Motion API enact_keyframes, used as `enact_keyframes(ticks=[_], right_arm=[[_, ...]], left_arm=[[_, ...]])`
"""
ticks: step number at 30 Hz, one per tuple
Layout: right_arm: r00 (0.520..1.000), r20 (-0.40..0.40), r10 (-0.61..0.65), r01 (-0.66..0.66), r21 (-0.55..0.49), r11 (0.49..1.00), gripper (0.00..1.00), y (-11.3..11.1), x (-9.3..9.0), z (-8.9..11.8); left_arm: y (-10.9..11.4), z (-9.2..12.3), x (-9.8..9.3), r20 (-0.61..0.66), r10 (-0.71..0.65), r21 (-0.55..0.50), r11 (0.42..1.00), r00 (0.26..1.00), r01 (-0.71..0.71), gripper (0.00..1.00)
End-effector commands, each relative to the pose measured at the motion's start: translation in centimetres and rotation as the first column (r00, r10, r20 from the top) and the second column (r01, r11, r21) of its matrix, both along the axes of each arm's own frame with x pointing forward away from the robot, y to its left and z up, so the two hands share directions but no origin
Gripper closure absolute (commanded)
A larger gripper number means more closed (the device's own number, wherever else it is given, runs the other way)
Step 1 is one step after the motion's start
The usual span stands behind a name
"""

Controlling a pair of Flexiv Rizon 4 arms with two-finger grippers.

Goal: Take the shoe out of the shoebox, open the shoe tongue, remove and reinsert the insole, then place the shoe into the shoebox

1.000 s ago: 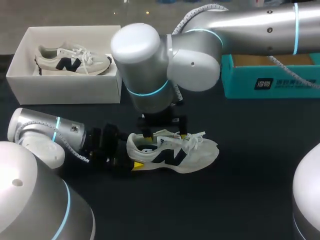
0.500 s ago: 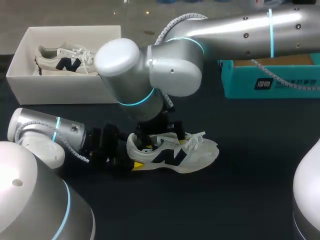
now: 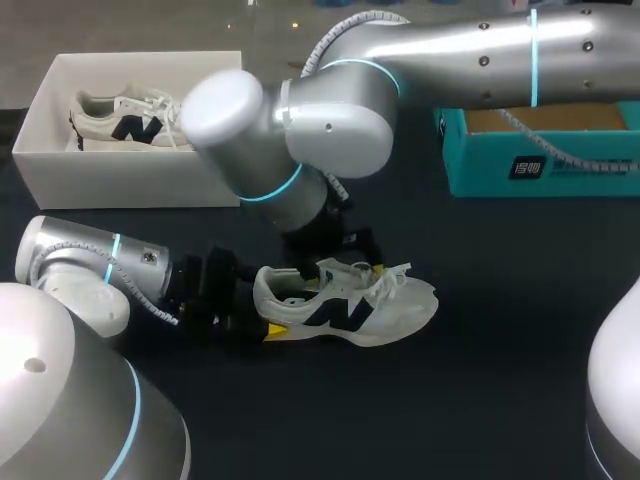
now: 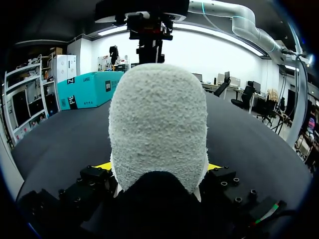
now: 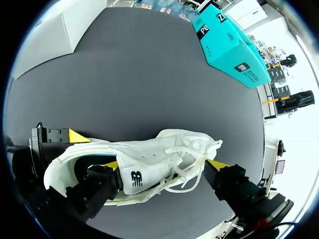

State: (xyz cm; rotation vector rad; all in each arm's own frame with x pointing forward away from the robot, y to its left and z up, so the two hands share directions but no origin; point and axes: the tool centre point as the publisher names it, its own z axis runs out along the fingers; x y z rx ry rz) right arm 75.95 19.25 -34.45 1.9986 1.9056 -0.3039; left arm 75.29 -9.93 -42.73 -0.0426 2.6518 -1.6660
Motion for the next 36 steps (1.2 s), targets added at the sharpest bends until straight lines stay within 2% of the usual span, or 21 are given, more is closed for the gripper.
enact_keyframes(ticks=[1,2,3,4,6,10,20,29,36], right_arm=[[0.992,0.065,-0.106,0.105,0.031,0.994,0.31,-1.0,-0.5,1.2],[0.992,0.067,-0.111,0.108,0.038,0.993,0.49,-1.1,-0.4,1.4],[0.99,0.07,-0.118,0.115,0.048,0.992,0.58,-1.2,-0.4,1.6],[0.99,0.069,-0.126,0.122,0.066,0.99,0.72,-1.3,-0.4,1.8],[0.989,0.062,-0.138,0.131,0.097,0.987,0.84,-1.4,-0.4,2.2],[0.987,0.019,-0.158,0.151,0.217,0.965,1.0,-1.4,-0.5,2.5],[0.979,-0.04,-0.2,0.202,0.329,0.922,1.0,-3.1,-0.1,2.4],[0.966,-0.058,-0.254,0.258,0.34,0.905,1.0,-6.0,0.8,1.7],[0.947,-0.072,-0.313,0.319,0.335,0.886,1.0,-7.9,1.2,0.1]], left_arm=[[-0.1,-0.1,-0.1,0.001,0.001,0.001,1.0,1.0,-0.001,1.0],[-0.1,-0.1,-0.1,0.001,0.001,0.001,1.0,1.0,-0.001,1.0],[-0.1,-0.1,-0.1,0.001,0.001,0.001,1.0,1.0,-0.001,1.0],[-0.1,-0.1,-0.1,0.001,0.001,0.001,1.0,1.0,-0.001,1.0],[-0.1,-0.1,-0.1,0.001,0.001,0.001,1.0,1.0,-0.001,1.0],[-0.1,-0.1,-0.1,0.001,0.001,0.001,1.0,1.0,-0.001,1.0],[-0.1,-0.1,-0.1,0.001,0.001,0.001,1.0,1.0,-0.001,1.0],[-0.1,-0.1,-0.1,0.001,0.001,0.001,1.0,1.0,-0.001,1.0],[-0.1,-0.1,-0.1,0.001,0.001,0.001,1.0,1.0,-0.001,1.0]])
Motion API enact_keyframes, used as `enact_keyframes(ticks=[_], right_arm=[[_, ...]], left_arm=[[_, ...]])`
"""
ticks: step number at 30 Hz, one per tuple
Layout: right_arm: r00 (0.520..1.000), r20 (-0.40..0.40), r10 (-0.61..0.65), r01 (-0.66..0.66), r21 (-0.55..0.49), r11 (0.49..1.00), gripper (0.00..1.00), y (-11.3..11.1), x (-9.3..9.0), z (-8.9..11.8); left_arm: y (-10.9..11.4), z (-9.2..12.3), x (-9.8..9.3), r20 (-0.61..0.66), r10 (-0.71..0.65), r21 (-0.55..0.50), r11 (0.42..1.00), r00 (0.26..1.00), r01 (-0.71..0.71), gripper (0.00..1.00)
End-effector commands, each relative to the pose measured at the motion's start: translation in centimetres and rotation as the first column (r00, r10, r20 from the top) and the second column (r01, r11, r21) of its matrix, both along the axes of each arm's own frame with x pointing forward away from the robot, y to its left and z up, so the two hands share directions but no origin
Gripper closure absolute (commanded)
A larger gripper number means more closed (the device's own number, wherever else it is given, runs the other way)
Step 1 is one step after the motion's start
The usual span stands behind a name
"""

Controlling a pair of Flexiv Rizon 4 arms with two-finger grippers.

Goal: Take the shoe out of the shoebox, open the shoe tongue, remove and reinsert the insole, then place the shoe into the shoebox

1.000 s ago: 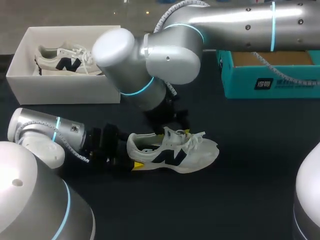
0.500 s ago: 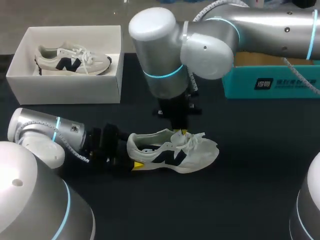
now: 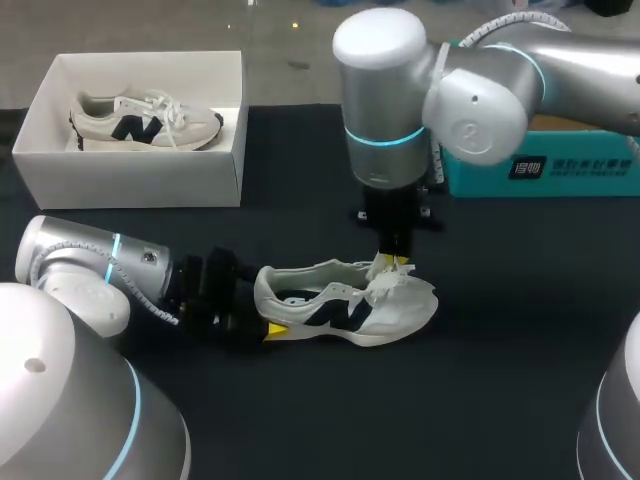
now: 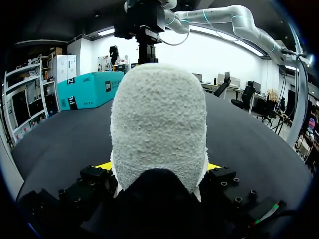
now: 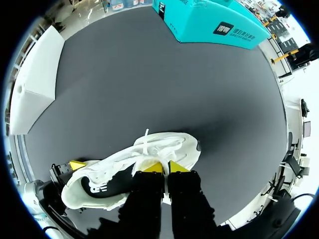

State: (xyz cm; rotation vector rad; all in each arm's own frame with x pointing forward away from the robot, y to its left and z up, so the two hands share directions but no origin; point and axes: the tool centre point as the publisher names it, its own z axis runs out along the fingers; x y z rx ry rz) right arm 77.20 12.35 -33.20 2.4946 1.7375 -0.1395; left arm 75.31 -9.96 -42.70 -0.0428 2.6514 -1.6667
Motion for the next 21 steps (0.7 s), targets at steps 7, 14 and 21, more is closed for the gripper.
enact_keyframes(ticks=[7,14,21], right_arm=[[0.997,-0.016,-0.073,0.073,0.042,0.996,1.0,-2.1,-0.4,-3.5],[0.994,-0.058,-0.093,0.095,0.03,0.995,1.0,-2.0,-1.0,-5.9],[0.992,-0.066,-0.105,0.107,0.026,0.994,0.6,-1.9,-1.2,-6.3]], left_arm=[[-0.1,-0.1,-0.1,0.001,0.001,0.001,1.0,1.0,-0.001,1.0],[-0.1,-0.1,-0.1,0.001,0.001,0.001,1.0,1.0,-0.001,1.0],[-0.1,-0.1,-0.1,0.001,0.001,0.001,1.0,1.0,-0.001,1.0]])
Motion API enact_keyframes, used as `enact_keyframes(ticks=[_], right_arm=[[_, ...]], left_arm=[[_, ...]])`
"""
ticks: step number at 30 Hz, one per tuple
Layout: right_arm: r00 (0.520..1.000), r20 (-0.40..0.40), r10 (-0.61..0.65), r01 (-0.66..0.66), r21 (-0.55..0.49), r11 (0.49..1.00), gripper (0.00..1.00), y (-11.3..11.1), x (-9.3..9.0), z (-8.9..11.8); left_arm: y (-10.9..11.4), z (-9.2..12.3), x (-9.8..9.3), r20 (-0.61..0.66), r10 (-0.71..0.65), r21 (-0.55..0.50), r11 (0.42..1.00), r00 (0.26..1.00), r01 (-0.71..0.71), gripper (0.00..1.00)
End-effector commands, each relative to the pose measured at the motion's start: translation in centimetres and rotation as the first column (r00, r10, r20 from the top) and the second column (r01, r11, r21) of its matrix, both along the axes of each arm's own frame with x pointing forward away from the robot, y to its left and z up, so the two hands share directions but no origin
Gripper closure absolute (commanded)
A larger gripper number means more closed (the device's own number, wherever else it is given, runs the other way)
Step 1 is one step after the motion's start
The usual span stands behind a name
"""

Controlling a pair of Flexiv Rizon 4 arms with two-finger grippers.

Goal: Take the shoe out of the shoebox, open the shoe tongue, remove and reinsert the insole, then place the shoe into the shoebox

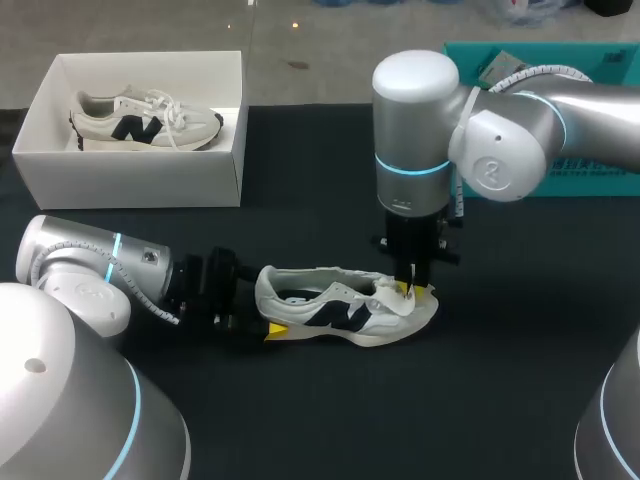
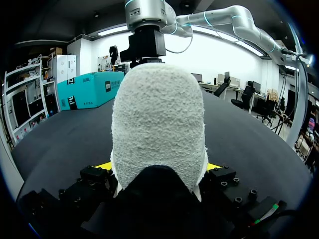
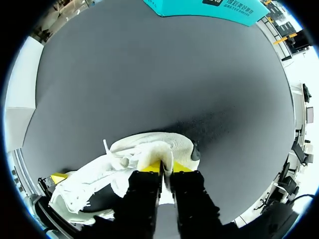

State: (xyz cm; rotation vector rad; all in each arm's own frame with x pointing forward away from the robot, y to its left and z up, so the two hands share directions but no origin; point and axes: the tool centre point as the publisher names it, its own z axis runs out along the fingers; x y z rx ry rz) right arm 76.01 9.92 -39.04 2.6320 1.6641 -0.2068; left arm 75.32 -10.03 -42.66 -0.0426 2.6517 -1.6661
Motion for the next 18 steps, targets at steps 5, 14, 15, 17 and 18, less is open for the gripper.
enact_keyframes(ticks=[5,14,15,17,18], right_arm=[[0.999,0.052,-0.008,0.009,-0.031,0.999,0.08,0.6,0.0,1.4],[0.986,0.168,0.011,-0.009,-0.011,1.0,0.0,1.4,0.1,6.1],[0.983,0.181,0.017,-0.016,-0.005,1.0,0.0,1.6,0.2,6.6],[0.978,0.204,0.033,-0.037,0.018,0.999,0.0,2.2,0.2,7.7],[0.975,0.216,0.045,-0.053,0.031,0.998,0.0,2.2,0.4,7.9]], left_arm=[[0.0,-0.1,-0.1,0.001,0.001,0.001,1.0,1.0,-0.001,1.0],[0.0,-0.1,-0.1,0.001,0.001,0.001,1.0,1.0,-0.001,1.0],[0.0,-0.1,-0.1,0.001,0.001,0.001,1.0,1.0,-0.001,1.0],[0.0,-0.1,-0.1,0.001,0.001,0.001,1.0,1.0,-0.001,1.0],[0.0,-0.1,-0.1,0.001,0.001,0.001,1.0,1.0,-0.001,1.0]])
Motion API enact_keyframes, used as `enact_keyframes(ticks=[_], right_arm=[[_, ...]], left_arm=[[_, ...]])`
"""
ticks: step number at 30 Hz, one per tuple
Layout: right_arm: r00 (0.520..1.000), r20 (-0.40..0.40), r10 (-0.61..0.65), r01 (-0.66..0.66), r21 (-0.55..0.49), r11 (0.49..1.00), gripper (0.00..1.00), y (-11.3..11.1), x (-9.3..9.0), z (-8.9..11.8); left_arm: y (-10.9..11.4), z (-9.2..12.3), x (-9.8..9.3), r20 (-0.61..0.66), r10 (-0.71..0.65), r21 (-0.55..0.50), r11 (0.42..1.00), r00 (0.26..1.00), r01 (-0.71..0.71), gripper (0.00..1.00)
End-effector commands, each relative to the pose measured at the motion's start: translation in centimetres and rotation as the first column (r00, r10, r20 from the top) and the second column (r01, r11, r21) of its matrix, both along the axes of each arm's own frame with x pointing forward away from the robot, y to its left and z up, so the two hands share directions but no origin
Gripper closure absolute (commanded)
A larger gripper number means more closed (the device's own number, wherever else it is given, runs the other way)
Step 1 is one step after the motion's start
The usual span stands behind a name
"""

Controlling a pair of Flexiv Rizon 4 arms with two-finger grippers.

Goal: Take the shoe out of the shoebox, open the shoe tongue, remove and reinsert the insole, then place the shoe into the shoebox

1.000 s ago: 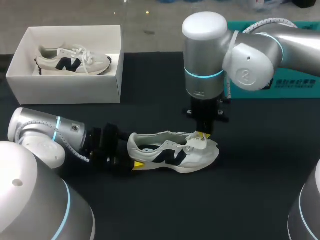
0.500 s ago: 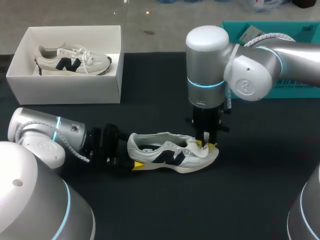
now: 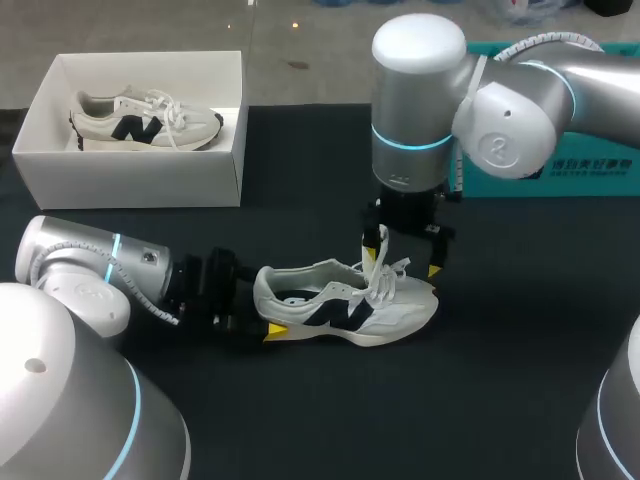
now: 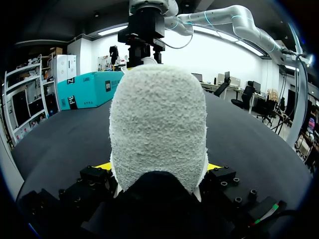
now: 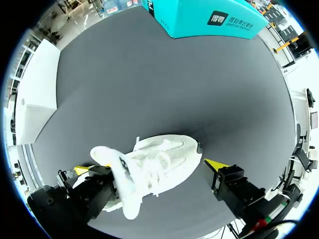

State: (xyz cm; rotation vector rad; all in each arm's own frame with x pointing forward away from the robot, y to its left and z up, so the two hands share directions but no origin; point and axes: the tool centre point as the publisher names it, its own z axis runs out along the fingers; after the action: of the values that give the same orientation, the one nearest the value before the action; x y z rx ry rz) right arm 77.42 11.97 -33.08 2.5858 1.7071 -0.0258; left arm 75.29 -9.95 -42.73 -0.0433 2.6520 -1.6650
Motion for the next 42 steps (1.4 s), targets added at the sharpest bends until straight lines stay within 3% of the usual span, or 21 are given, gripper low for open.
enact_keyframes(ticks=[1,6,9,12,16,17,18,31,32,33,34,35,36,37,38,39,40,41,42], right_arm=[[0.991,0.127,0.028,-0.031,0.024,0.999,0.0,0.5,-0.9,2.4],[0.933,0.253,0.256,-0.286,0.088,0.954,0.0,2.9,-0.8,4.8],[0.827,0.323,0.461,-0.507,0.072,0.859,0.0,4.6,-0.9,6.4],[0.721,0.34,0.603,-0.661,0.079,0.746,0.0,5.9,-1.2,7.7],[0.599,0.301,0.742,-0.794,0.104,0.598,0.0,7.4,-2.0,8.6],[0.594,0.278,0.755,-0.799,0.089,0.595,0.0,7.7,-2.2,8.6],[0.64,0.271,0.719,-0.76,0.082,0.645,0.0,7.7,-2.2,8.5],[0.64,0.271,0.719,-0.76,0.082,0.645,0.0,7.7,-2.2,8.5],[0.572,0.301,0.763,-0.806,0.033,0.591,0.0,8.1,-2.4,8.4],[0.455,0.32,0.831,-0.868,-0.052,0.495,0.0,8.6,-2.5,8.5],[0.388,0.366,0.846,-0.888,-0.096,0.45,0.0,8.8,-2.6,8.6],[0.271,0.418,0.867,-0.923,-0.143,0.357,0.0,9.0,-2.7,9.0],[0.168,0.411,0.896,-0.944,-0.193,0.266,0.0,9.3,-2.7,9.2],[0.112,0.406,0.907,-0.949,-0.226,0.219,0.0,9.2,-2.7,9.4],[0.002,0.44,0.898,-0.966,-0.233,0.116,0.0,9.2,-2.6,9.5],[-0.077,0.44,0.895,-0.971,-0.238,0.033,0.0,9.1,-2.6,9.6],[-0.099,0.42,0.902,-0.969,-0.246,0.008,0.0,9.0,-2.5,9.6],[-0.232,0.4,0.886,-0.959,-0.245,-0.141,0.0,8.9,-2.6,9.6],[-0.309,0.369,0.877,-0.944,-0.228,-0.237,0.0,8.9,-2.9,9.6]], left_arm=[[-0.1,-0.1,-0.1,0.001,0.0,0.0,1.0,1.0,0.0,1.0],[-0.1,-0.1,-0.1,0.001,0.0,0.0,1.0,1.0,0.0,1.0],[-0.1,-0.1,-0.1,0.001,0.0,0.0,1.0,1.0,0.0,1.0],[-0.1,-0.1,-0.1,0.001,0.0,0.0,1.0,1.0,0.0,1.0],[-0.1,-0.1,-0.1,0.001,0.0,0.0,1.0,1.0,0.0,1.0],[-0.1,-0.1,-0.1,0.001,0.0,0.0,1.0,1.0,0.0,1.0],[-0.1,-0.1,-0.1,0.001,0.0,0.0,1.0,1.0,0.0,1.0],[-0.1,-0.1,-0.1,0.001,0.0,0.0,1.0,1.0,0.0,1.0],[-0.1,-0.1,-0.1,0.001,0.0,0.0,1.0,1.0,0.0,1.0],[-0.1,-0.1,-0.1,0.001,0.0,0.0,1.0,1.0,0.0,1.0],[-0.1,-0.1,-0.1,0.001,0.0,0.0,1.0,1.0,0.0,1.0],[-0.1,-0.1,-0.1,0.001,0.0,0.0,1.0,1.0,0.0,1.0],[-0.1,-0.1,-0.1,0.001,0.0,0.0,1.0,1.0,0.0,1.0],[-0.1,-0.1,-0.1,0.001,0.0,0.0,1.0,1.0,0.0,1.0],[-0.1,-0.1,-0.1,0.001,0.0,0.0,1.0,1.0,0.0,1.0],[-0.1,-0.1,-0.1,0.001,0.0,0.0,1.0,1.0,0.0,1.0],[-0.1,-0.1,-0.1,0.001,0.0,0.0,1.0,1.0,0.0,1.0],[-0.1,-0.1,-0.1,0.001,0.0,0.0,1.0,1.0,0.0,1.0],[-0.1,-0.1,-0.1,0.001,0.0,0.0,1.0,1.0,0.0,1.0]])
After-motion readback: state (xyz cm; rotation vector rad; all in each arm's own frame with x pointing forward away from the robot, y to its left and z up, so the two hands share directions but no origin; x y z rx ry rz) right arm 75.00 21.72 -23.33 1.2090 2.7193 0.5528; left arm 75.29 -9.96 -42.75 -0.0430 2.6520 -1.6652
